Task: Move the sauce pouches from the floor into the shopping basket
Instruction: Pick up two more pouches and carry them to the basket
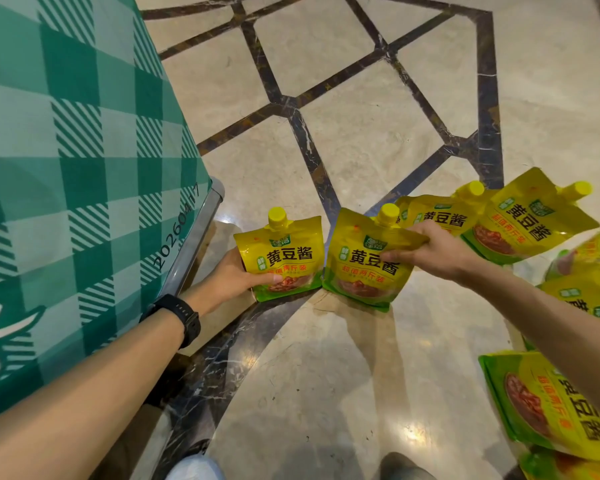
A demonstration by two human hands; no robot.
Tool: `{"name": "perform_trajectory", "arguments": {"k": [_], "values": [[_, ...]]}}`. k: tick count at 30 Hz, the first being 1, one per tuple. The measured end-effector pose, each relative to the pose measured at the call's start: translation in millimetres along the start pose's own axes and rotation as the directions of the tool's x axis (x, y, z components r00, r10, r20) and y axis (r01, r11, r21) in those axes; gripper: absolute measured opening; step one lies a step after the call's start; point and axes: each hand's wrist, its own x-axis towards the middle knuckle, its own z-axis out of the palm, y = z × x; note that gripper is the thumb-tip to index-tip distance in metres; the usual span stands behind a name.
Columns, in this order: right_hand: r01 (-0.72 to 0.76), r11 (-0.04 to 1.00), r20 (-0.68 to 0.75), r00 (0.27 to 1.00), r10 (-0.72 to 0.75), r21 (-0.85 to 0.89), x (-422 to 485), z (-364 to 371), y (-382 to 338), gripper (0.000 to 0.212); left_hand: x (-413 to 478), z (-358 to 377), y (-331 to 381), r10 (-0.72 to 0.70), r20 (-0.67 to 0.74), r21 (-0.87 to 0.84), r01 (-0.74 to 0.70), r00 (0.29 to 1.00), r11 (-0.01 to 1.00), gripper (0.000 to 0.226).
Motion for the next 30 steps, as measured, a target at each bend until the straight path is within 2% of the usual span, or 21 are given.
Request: {"name": "perform_trajectory", "arguments": {"k": [2,5,7,10,17,22,24,26,30], "values": [[-0.028,0.994,-0.009,1.000,0.029,0.109,-10,3,5,0.021,-1,0,-1,-0.007,0.002,0.015,0.007,1.000,1.000,0.052],[-0.022,0.950,-0.102,0.993,0.056,0.311,-22,25,22,0.031,1,1,-1,-0.006,-0.024,0.012,0.006,1.000,1.000,0.053],[-0.017,0.929,-0.122,0.990,0.066,0.369,-26,39,31,0.033,2,1,1,-0.005,-0.045,0.000,0.005,0.999,1.000,0.053],[-0.014,0.947,-0.073,0.997,0.040,0.322,-27,46,38,0.035,3,4,3,0.006,-0.080,-0.033,-0.008,0.997,0.999,0.050],[0.009,0.978,-0.007,1.000,-0.008,0.207,-27,44,48,0.061,-2,3,-6,-0.063,-0.081,-0.089,0.056,0.995,0.994,0.061],[-0.010,0.970,-0.014,1.000,0.014,0.244,-26,42,43,0.049,-9,20,-16,-0.009,-0.150,-0.081,-0.003,0.989,0.997,0.077],[-0.017,0.965,-0.020,1.000,0.023,0.263,-24,40,38,0.045,-8,19,-14,-0.005,-0.151,-0.087,-0.008,0.988,0.996,0.074],[-0.022,0.964,-0.015,1.000,0.027,0.264,-22,35,31,0.044,-7,12,-10,-0.019,-0.110,-0.060,0.012,0.994,0.998,0.065],[-0.059,0.962,0.045,0.998,0.048,0.267,-14,26,22,0.043,-11,11,-11,-0.120,0.058,-0.061,0.123,0.991,0.991,0.056]]}}
